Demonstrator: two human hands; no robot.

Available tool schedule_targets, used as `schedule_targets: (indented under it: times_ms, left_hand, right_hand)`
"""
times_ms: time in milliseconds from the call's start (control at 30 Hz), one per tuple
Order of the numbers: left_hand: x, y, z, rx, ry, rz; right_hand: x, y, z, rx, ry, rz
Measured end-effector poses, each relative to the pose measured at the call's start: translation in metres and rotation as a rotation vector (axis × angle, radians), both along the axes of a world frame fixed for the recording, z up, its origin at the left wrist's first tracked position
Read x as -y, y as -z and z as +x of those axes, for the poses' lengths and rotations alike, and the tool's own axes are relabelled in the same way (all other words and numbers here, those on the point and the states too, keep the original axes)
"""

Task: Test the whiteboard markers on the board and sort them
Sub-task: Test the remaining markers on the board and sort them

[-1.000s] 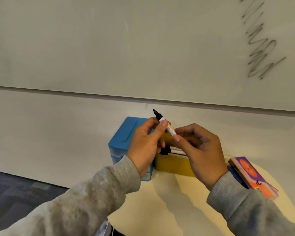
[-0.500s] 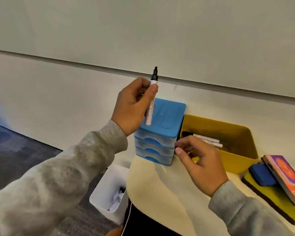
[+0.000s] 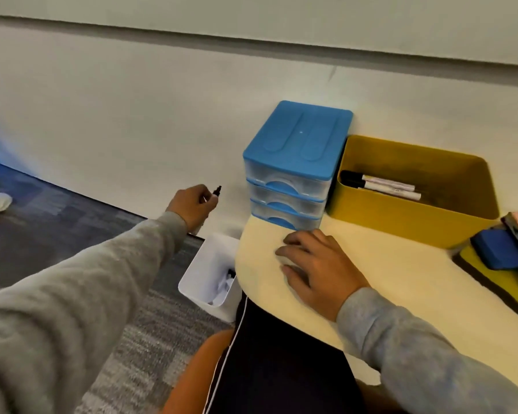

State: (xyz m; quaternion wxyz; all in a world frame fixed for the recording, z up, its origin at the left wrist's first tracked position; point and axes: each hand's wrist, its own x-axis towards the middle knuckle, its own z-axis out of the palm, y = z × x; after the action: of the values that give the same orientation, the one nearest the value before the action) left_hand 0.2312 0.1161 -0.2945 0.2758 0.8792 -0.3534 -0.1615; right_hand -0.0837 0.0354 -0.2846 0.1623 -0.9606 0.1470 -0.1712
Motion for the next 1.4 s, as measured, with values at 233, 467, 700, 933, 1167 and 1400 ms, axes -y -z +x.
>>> schedule_targets:
  times_ms: [233, 467, 700, 933, 1167, 1400]
  left_hand:
    - [-0.017, 0.076, -0.007, 0.021, 0.269, 0.582]
    - [-0.020, 0.119, -0.009, 0.008, 0.221, 0.651]
    - [-0.029, 0.139, 0.008, 0.012, 0.179, 0.649]
    - [-0.024, 0.154, 0.009, 0.006, 0.164, 0.602]
    - [-0.019, 0.162, 0.009, -0.101, 0.203, 0.724]
    - [-0.022, 0.164, 0.003, -0.158, 0.284, 0.945]
  right_hand:
    - [-0.001, -0.001, -0.001, -0.015, 0.011, -0.014]
    - [0.001, 0.001, -0.003, -0.052, 0.022, 0.039]
    - [0.000, 0.002, 0.000, -0.084, 0.061, 0.067]
    - [-0.001, 0.002, 0.001, -0.138, 0.088, 0.092]
    - [-0.001, 0.003, 0.001, -0.153, 0.100, 0.092]
    - [-0.001, 0.003, 0.000, -0.156, 0.101, 0.098]
